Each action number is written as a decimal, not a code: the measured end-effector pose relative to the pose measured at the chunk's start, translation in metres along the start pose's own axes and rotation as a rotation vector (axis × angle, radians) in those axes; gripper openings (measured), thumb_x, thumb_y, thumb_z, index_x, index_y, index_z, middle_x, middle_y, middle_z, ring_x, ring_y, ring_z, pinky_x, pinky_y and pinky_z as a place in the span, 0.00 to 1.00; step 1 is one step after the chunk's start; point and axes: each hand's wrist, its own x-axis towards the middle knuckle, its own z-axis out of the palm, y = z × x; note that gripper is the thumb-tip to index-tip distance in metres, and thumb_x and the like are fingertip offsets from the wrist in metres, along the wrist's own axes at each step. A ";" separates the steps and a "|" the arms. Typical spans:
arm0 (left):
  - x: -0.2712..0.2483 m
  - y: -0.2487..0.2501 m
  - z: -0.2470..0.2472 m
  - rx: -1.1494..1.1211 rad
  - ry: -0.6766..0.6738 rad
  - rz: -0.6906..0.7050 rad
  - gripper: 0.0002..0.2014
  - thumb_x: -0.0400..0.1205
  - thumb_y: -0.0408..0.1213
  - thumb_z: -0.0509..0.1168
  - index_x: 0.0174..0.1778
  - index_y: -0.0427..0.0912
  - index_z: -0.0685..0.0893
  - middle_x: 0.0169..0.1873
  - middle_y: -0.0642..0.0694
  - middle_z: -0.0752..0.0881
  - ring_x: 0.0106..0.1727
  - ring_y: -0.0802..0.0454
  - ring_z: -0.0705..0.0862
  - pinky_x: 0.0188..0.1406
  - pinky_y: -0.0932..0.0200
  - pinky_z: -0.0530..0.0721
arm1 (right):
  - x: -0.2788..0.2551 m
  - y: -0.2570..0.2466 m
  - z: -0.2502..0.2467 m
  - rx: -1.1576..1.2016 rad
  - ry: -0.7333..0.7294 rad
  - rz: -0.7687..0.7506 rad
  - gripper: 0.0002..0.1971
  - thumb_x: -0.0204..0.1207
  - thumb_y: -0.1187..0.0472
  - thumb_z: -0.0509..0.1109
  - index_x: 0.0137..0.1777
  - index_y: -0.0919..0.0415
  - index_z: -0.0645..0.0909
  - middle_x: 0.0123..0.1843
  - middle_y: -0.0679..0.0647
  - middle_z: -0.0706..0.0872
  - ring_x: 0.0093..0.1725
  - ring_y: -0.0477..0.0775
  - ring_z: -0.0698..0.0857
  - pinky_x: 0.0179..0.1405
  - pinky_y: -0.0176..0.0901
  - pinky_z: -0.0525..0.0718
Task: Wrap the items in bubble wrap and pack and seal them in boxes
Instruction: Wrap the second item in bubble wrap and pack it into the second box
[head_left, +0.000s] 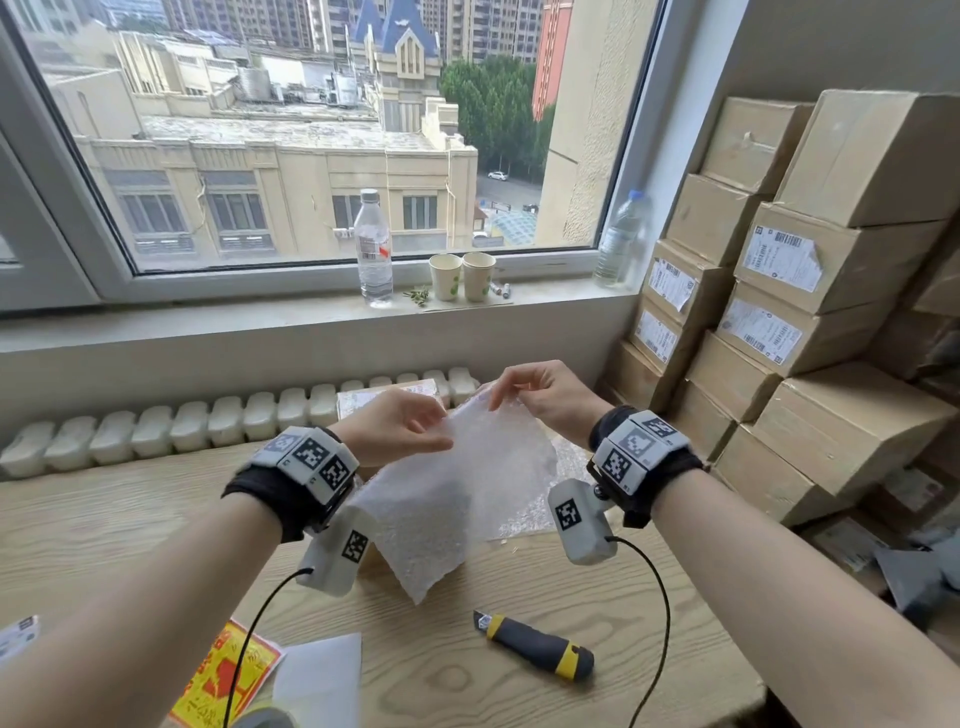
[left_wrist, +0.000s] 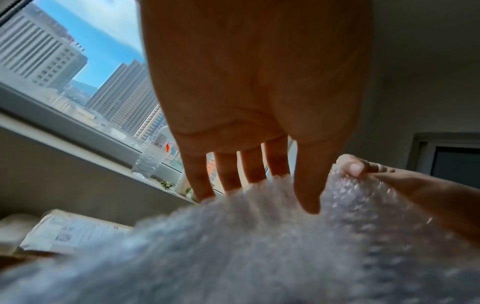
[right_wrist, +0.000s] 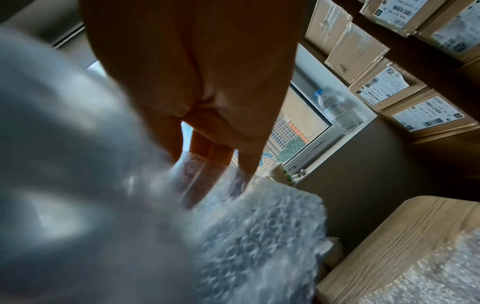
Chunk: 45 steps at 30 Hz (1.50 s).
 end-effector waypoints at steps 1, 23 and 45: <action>0.000 -0.003 0.000 -0.006 0.025 0.000 0.06 0.75 0.34 0.73 0.37 0.49 0.83 0.36 0.53 0.87 0.36 0.66 0.85 0.42 0.66 0.81 | 0.001 -0.001 0.001 0.024 -0.017 0.024 0.20 0.76 0.83 0.57 0.46 0.64 0.87 0.54 0.69 0.87 0.52 0.55 0.85 0.59 0.43 0.81; -0.024 -0.046 -0.014 -0.752 0.357 -0.292 0.14 0.73 0.47 0.73 0.45 0.42 0.79 0.47 0.37 0.85 0.41 0.44 0.84 0.35 0.55 0.81 | 0.015 0.052 0.050 0.375 -0.109 0.299 0.15 0.74 0.68 0.73 0.61 0.64 0.81 0.52 0.62 0.89 0.47 0.56 0.90 0.55 0.51 0.87; -0.027 -0.077 0.006 -0.703 0.326 -0.614 0.14 0.83 0.47 0.62 0.52 0.38 0.80 0.51 0.40 0.83 0.43 0.43 0.87 0.31 0.54 0.86 | 0.055 0.088 0.072 0.399 0.003 0.495 0.13 0.77 0.80 0.60 0.45 0.68 0.86 0.44 0.60 0.88 0.33 0.50 0.88 0.29 0.36 0.87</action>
